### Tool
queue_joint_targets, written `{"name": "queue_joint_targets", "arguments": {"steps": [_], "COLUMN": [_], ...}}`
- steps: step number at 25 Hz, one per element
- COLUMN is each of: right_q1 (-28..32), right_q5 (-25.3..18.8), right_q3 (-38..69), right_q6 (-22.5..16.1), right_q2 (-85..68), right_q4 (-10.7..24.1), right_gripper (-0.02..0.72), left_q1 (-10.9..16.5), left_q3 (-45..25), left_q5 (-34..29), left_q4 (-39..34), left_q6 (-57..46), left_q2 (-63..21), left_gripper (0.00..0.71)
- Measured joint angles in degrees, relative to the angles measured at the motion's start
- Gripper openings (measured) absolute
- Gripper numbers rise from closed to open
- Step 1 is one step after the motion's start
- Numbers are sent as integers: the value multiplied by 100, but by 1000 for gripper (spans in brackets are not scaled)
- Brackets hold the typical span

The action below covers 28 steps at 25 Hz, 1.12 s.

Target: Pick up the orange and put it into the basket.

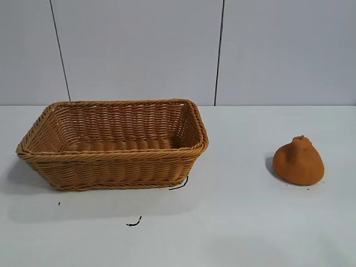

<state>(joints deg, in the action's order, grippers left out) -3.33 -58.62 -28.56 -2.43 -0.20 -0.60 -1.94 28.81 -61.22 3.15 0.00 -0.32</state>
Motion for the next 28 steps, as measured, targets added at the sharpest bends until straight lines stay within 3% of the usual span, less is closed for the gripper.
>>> {"name": "queue_joint_targets", "arguments": {"steps": [18, 28], "right_q1": [0, 0], "right_q5": [13, -17], "right_q3": [-124, -1301], "right_q6": [-6, -132], "right_q2": [151, 3443], "right_q4": [60, 143], "right_gripper": [634, 634], "left_q1": [0, 0], "left_q3": [0, 0], "left_q5": [-6, -5], "left_q4": [0, 0], "left_q6": [0, 0], "left_q2": [0, 0], "left_gripper": [639, 639]}}
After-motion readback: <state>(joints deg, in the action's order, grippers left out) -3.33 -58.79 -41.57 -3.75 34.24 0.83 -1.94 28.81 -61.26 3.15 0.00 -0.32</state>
